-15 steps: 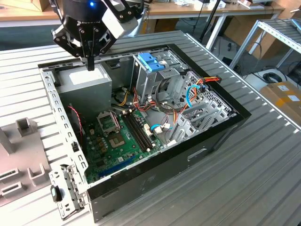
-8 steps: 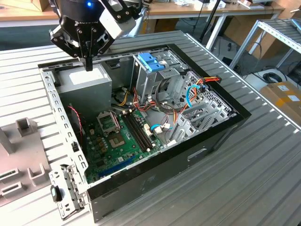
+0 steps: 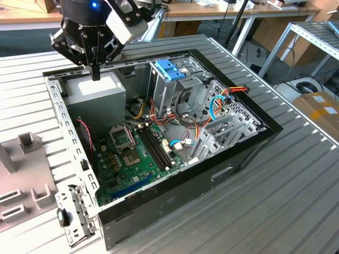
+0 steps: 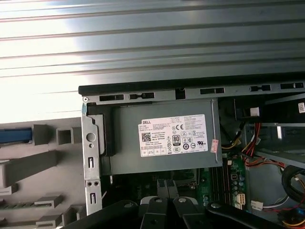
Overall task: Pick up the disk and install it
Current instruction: 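Reach for the disk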
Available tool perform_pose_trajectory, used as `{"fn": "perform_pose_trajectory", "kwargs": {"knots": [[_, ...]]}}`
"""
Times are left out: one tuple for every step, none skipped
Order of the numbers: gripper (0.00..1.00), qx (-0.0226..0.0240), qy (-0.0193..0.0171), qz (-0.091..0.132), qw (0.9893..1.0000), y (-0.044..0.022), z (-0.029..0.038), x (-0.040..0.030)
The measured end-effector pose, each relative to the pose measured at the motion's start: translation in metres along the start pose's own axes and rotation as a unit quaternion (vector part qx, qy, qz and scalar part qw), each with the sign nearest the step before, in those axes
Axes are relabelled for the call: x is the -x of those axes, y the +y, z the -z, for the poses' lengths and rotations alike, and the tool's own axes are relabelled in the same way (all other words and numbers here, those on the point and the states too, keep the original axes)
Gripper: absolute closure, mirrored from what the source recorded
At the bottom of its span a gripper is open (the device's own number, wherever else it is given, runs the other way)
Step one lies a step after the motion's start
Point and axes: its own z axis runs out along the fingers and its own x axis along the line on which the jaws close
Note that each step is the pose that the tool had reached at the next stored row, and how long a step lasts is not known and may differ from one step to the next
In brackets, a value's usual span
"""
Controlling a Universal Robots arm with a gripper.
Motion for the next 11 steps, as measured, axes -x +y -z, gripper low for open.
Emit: {"fn": "perform_pose_trajectory", "kwargs": {"knots": [[0.90, 0.0000, 0.0000, 0.000, 1.0000, 0.0000, 0.0000, -0.0007], [0.90, 0.0000, 0.0000, 0.000, 1.0000, -0.0001, 0.0001, -0.0019], [0.90, 0.0000, 0.0000, 0.000, 1.0000, -0.0002, 0.0001, -0.0030], [0.90, 0.0000, 0.0000, 0.000, 1.0000, -0.0003, 0.0001, -0.0038], [0.90, 0.0000, 0.0000, 0.000, 1.0000, -0.0004, 0.0002, -0.0049], [0.90, -0.0001, 0.0000, 0.000, 1.0000, -0.0005, 0.0002, -0.0064], [0.90, 0.0000, 0.0000, 0.000, 1.0000, -0.0006, 0.0002, -0.0075], [0.90, 0.0000, 0.0000, 0.000, 1.0000, -0.0006, 0.0003, -0.0087], [0.90, -0.0001, 0.0001, 0.000, 1.0000, -0.0007, 0.0003, -0.0094], [0.90, 0.0000, 0.0000, 0.000, 1.0000, -0.0008, 0.0003, -0.0104], [0.90, 0.0000, 0.0000, 0.000, 1.0000, -0.0008, 0.0003, -0.0112]]}}
